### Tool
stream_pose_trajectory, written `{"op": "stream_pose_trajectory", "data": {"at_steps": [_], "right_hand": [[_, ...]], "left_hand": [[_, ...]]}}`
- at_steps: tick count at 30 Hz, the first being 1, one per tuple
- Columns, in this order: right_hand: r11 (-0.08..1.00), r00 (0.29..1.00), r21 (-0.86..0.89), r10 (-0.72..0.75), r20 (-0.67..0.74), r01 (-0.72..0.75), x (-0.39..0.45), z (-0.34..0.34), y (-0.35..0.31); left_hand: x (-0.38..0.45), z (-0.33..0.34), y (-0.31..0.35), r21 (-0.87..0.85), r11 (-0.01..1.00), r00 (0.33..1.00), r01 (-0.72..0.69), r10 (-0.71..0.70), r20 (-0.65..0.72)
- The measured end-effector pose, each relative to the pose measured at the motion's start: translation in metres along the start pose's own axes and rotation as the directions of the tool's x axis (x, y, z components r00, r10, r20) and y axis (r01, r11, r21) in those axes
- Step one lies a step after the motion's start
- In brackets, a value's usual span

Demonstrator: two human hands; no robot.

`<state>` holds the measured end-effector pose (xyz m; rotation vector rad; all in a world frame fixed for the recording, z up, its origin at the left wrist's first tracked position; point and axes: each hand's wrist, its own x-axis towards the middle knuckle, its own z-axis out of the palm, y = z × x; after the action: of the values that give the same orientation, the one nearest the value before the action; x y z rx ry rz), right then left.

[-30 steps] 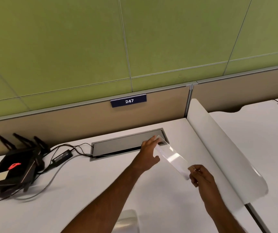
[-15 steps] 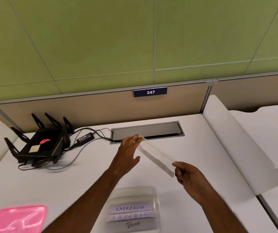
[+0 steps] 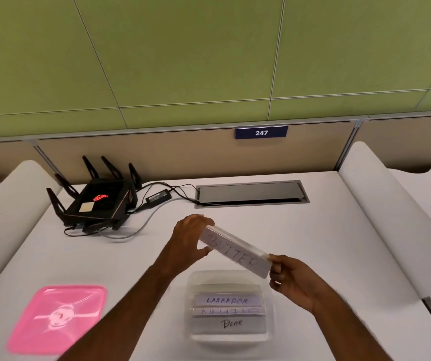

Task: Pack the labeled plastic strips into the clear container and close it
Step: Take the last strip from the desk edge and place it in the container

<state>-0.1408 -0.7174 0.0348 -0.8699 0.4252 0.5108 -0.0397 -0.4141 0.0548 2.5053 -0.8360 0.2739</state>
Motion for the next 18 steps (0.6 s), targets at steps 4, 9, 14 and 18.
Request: {"op": "stream_pose_trajectory", "data": {"at_steps": [4, 9, 14, 18], "right_hand": [[0.97, 0.994, -0.236, -0.085, -0.067, 0.067, 0.0, 0.003, 0.005], [0.755, 0.927, -0.639, -0.33, -0.176, 0.147, 0.001, 0.011, 0.013], [0.518, 0.837, -0.812, -0.543, -0.07, 0.268, 0.001, 0.016, 0.027], [0.407, 0.802, -0.837, -0.594, 0.062, 0.367, -0.001, 0.008, 0.037]], "left_hand": [[-0.022, -0.006, -0.007, 0.007, 1.0, 0.999, -0.008, 0.007, 0.036], [-0.046, -0.003, -0.009, -0.001, 0.998, 0.992, 0.07, -0.069, 0.103], [-0.062, 0.006, -0.003, -0.057, 0.986, 0.983, 0.158, -0.152, 0.101], [-0.072, 0.013, -0.004, -0.082, 0.975, 0.975, 0.205, -0.196, 0.107]]}}
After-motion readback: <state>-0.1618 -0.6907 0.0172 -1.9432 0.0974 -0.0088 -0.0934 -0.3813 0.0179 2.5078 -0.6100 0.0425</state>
